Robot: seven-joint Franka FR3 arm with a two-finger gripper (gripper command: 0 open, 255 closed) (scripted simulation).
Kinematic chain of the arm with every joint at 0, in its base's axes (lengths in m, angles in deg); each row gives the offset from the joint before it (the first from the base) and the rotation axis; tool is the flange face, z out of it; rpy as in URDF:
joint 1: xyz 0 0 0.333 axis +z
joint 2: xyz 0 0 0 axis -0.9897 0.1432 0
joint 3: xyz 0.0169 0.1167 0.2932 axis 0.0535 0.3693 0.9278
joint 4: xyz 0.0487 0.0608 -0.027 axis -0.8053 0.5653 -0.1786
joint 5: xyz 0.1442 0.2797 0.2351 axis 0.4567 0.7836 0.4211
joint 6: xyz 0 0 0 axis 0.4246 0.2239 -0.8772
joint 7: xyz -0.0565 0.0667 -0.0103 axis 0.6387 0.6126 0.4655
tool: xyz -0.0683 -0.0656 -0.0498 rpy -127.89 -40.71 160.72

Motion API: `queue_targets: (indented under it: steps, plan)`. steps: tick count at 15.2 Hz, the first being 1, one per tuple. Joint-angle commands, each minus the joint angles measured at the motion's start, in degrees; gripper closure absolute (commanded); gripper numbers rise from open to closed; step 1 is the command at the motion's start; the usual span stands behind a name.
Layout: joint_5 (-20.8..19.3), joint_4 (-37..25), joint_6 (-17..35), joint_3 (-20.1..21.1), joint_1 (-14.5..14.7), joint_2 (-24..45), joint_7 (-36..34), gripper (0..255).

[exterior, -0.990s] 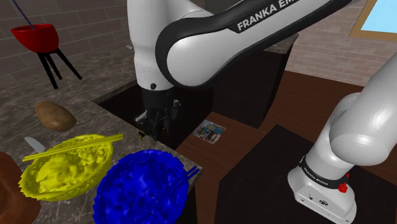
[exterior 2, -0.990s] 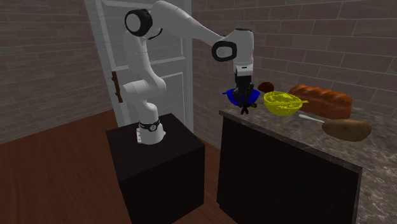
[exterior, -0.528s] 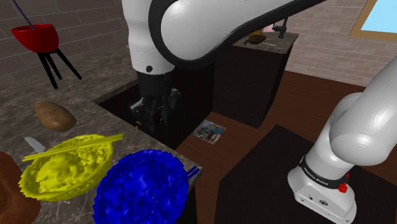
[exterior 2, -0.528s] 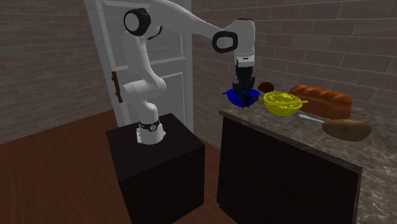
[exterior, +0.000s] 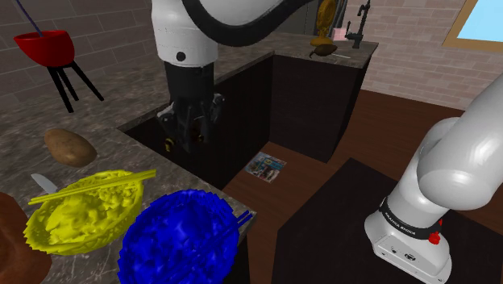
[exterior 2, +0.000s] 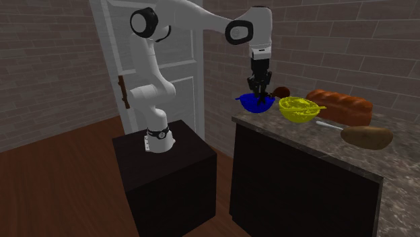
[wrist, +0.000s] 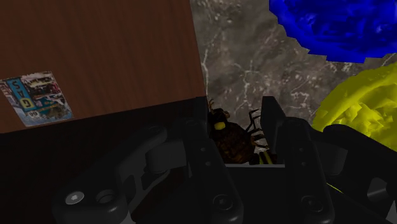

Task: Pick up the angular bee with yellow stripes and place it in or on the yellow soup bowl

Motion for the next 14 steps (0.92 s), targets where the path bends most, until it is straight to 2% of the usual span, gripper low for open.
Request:
queue_targets:
  steps: [1,8,11,14]
  plan:
    - [0.1,-1.1,-1.4,-0.2,-0.1,-0.3,0.1,255]
    - [-0.2,-6.4,-6.6,-0.5,-0.3,-0.2,-0.2,255]
    - [-4.8,-13.2,-7.0,3.1,0.5,7.1,-5.8,255]
    - [-10.8,-21.1,-8.4,5.9,2.9,15.4,-11.7,255]
